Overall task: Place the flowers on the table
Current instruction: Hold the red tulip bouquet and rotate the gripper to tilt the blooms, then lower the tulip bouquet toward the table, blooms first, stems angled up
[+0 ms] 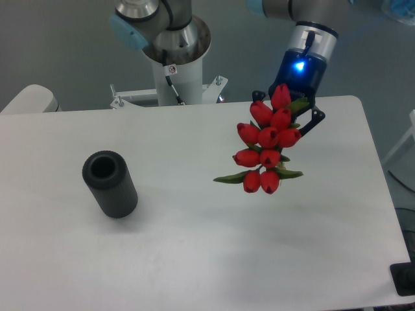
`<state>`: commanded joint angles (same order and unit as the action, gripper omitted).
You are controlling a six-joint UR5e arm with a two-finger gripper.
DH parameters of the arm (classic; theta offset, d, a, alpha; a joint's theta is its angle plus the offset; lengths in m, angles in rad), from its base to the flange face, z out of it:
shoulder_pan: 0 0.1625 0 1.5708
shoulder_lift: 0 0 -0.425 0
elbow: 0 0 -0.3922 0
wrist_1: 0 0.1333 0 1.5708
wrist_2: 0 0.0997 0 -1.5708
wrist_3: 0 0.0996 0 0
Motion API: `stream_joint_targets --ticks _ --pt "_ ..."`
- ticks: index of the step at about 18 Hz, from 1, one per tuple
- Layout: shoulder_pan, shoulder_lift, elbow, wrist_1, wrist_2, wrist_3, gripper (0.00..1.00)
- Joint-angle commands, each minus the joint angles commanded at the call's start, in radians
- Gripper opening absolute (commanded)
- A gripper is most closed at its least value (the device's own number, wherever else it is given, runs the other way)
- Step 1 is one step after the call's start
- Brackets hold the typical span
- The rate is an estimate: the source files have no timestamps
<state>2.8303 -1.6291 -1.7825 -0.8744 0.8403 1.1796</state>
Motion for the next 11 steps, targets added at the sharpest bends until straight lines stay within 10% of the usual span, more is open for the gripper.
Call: stream_joint_targets --ticks 11 --pt "-0.204 -0.030 0.023 0.012 0.572 0.058 0.32"
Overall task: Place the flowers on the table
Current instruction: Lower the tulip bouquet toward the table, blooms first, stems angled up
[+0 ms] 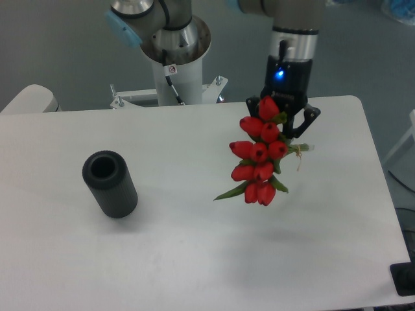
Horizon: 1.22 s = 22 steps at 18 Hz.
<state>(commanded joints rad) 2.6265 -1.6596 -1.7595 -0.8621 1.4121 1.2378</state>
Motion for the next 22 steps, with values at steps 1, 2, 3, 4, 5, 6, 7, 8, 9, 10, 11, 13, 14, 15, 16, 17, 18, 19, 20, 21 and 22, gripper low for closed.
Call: stream_joint_targets --ticks 1,2,3,4,5,6,7,8,9,10,11,13,14,15,16,17,18,19,20,21,22 --pt "-0.037 -0.021 0.000 0.002 0.074 0.011 0.32" --pt "-0.072 -0.046 0.002 0.003 0.150 0.018 0.32" --pt "-0.109 -0.075 0.005 0.006 0.215 0.022 0.32" --pt "-0.140 -0.100 0.011 0.006 0.266 0.023 0.32" --pt "-0.160 -0.124 0.015 0.006 0.302 0.023 0.32" --pt "-0.177 -0.146 0.023 0.006 0.329 0.022 0.32" --pt "-0.190 -0.167 0.025 0.006 0.349 0.022 0.32" --pt "-0.204 -0.189 0.025 0.006 0.375 0.020 0.32" --pt "-0.215 -0.209 0.029 0.006 0.408 0.020 0.32" --pt "-0.235 -0.225 0.035 0.006 0.441 0.020 0.32" --pt "-0.253 -0.244 0.038 0.006 0.461 0.019 0.32" --pt "-0.260 -0.273 0.041 0.008 0.465 0.020 0.32" --pt "-0.263 -0.285 0.043 0.015 0.465 0.020 0.32" --pt "-0.272 -0.296 0.037 0.023 0.465 0.022 0.32" --pt "-0.276 -0.308 0.035 0.025 0.465 0.022 0.32" --pt "-0.276 -0.316 0.035 0.025 0.465 0.022 0.32" --pt "-0.276 -0.319 0.034 0.025 0.465 0.020 0.32" --pt "-0.276 -0.324 0.029 0.025 0.465 0.022 0.32" --pt "-0.276 -0.331 0.031 0.025 0.464 0.022 0.32" --pt "-0.276 -0.338 0.032 0.025 0.464 0.022 0.32" --pt "-0.276 -0.348 0.035 0.025 0.461 0.022 0.32"
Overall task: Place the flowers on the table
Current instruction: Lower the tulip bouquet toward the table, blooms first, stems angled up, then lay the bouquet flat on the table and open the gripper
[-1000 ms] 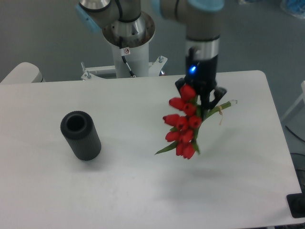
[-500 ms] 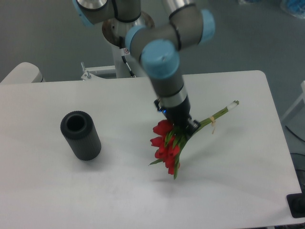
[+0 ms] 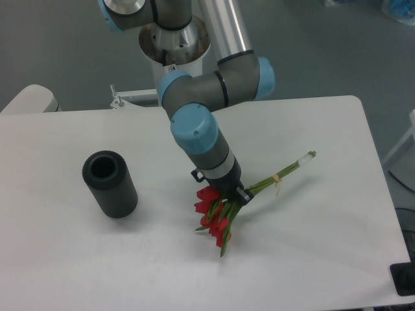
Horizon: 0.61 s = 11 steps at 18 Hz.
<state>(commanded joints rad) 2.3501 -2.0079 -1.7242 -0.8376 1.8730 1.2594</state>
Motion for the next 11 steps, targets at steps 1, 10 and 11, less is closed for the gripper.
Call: stream_joint_targets --ticks 1,10,11 --pt "0.000 -0.008 0.003 0.000 -0.002 0.002 0.32" --pt "0.011 -0.035 0.047 -0.006 -0.005 0.040 0.85" --pt "0.011 -0.034 0.054 -0.006 -0.003 0.038 0.89"
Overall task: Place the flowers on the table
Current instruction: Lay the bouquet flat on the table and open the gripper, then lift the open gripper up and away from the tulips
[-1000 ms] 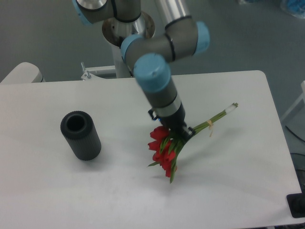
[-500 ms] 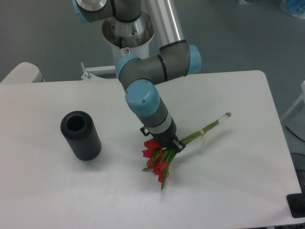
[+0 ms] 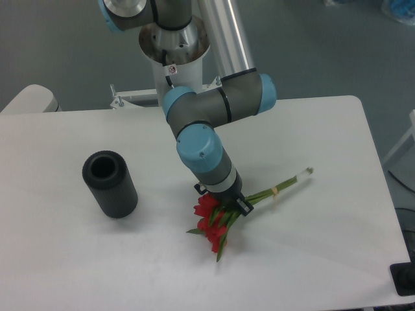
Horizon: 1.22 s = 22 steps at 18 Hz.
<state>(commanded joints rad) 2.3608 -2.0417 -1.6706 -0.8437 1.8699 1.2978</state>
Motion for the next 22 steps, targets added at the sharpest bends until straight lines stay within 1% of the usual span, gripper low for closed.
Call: stream_joint_targets --ticks 2,4,7,8,10,12,14,15,17,19,22 --pt "0.002 0.006 0.018 0.000 -0.005 0.000 0.96" --pt "0.002 0.015 0.058 -0.003 -0.023 0.000 0.99" --pt "0.008 0.041 0.109 -0.023 -0.040 0.000 0.99" --pt "0.018 0.054 0.120 -0.041 -0.058 0.000 0.99" --pt "0.057 0.080 0.158 -0.107 -0.113 0.002 0.99" --pt "0.089 0.094 0.211 -0.203 -0.161 0.011 0.98" --pt "0.132 0.107 0.259 -0.293 -0.198 0.082 0.98" --pt "0.158 0.118 0.276 -0.326 -0.221 0.133 0.98" --pt "0.222 0.132 0.299 -0.371 -0.288 0.217 0.98" --pt "0.291 0.141 0.304 -0.409 -0.360 0.296 0.98" --pt "0.371 0.153 0.304 -0.452 -0.412 0.429 0.98"
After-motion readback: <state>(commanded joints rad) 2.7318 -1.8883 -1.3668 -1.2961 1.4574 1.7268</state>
